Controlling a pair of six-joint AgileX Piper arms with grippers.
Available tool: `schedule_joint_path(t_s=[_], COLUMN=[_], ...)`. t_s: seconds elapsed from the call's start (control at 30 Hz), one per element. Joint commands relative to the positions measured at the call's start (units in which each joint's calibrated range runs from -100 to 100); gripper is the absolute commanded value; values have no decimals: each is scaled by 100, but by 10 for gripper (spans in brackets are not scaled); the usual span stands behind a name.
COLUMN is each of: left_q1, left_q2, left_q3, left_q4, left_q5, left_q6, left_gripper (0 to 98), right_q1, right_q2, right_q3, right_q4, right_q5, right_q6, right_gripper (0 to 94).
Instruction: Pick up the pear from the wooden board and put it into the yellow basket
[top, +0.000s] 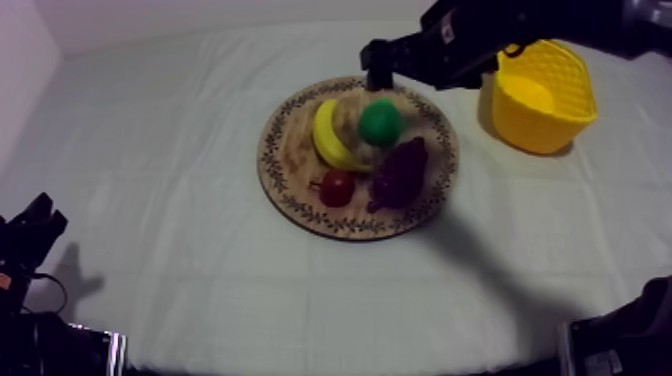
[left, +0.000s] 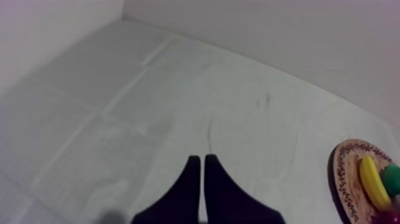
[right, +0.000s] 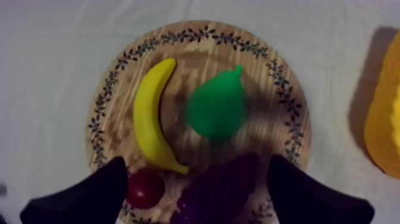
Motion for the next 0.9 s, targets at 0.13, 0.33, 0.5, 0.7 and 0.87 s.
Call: schedule_joint_path(t_s=[0.13, 0.33, 0.5, 0.7, 0.87], left_q1=[1, 1, 1, 1, 1], left_q2=[-4, -4, -4, -4, -4], left_q3=[4, 4, 4, 4, 4], left_q4=[0, 0, 0, 0, 0], left_q5=[-3, -3, -3, -3, -3], left_q6=[1, 0, 1, 1, 1], left_gripper=[1, 1, 1, 1, 1], right_q1=[-60, -48, -8, 77, 162], right_q2=[1021, 1837, 2341, 2724, 2838], right_q3=[-290, -674, -1002, -1332, -1550], right_q4=[163, 301, 452, 544, 526], right_q5=[-82, -134, -122, -126, -149], right_q6=[-311, -546, -713, -728, -602], right_gripper=[810, 808, 794, 725, 623])
